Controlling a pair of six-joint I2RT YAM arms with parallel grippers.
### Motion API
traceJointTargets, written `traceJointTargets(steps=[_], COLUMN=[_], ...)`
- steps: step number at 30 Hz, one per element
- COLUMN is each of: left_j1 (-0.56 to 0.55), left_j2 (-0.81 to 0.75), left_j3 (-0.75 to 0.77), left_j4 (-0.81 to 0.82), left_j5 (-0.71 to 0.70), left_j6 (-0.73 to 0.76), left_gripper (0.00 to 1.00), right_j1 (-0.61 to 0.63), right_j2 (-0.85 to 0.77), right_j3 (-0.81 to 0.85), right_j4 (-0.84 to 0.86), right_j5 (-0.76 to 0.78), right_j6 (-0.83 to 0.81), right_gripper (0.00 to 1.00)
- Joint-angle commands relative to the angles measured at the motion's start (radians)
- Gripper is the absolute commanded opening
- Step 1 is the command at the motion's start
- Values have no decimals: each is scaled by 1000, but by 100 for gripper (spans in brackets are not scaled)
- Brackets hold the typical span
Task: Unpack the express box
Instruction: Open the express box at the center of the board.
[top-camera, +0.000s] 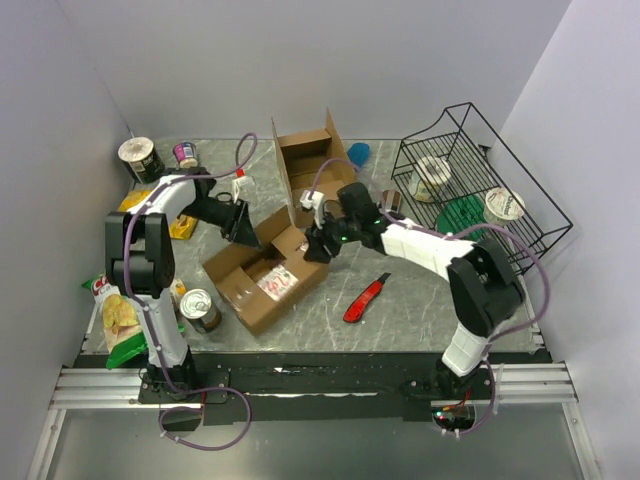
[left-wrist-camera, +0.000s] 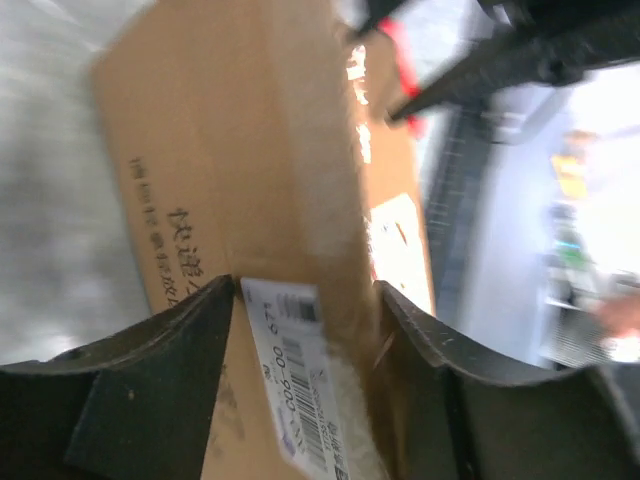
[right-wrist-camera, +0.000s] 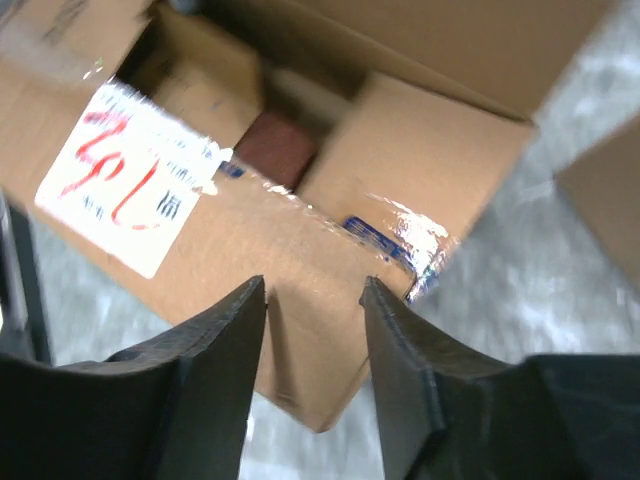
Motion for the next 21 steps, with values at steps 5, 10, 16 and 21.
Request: traceJointTargets(steps=[5,10,16,21], left_j1=[-48,-51,-61,-67], left_j2=[8,23,34,89], left_j3=[55,89,92,159], left_j4=[-193,-198,-158,-204], left_j5=[198,201,160,141], left_j6=[8,5,-75,-46], left_gripper=[1,1,1,1], right_j1=[-12,45,59,57], right_j2=[-98,35,101,276], right_j3=[126,199,360,661], right_j4=[-273,-272,-599,-1180], right_j5=[-198,-201,-397,-433], right_j6=[-318,-393,-697,-1017], right_gripper=[55,51,58,66])
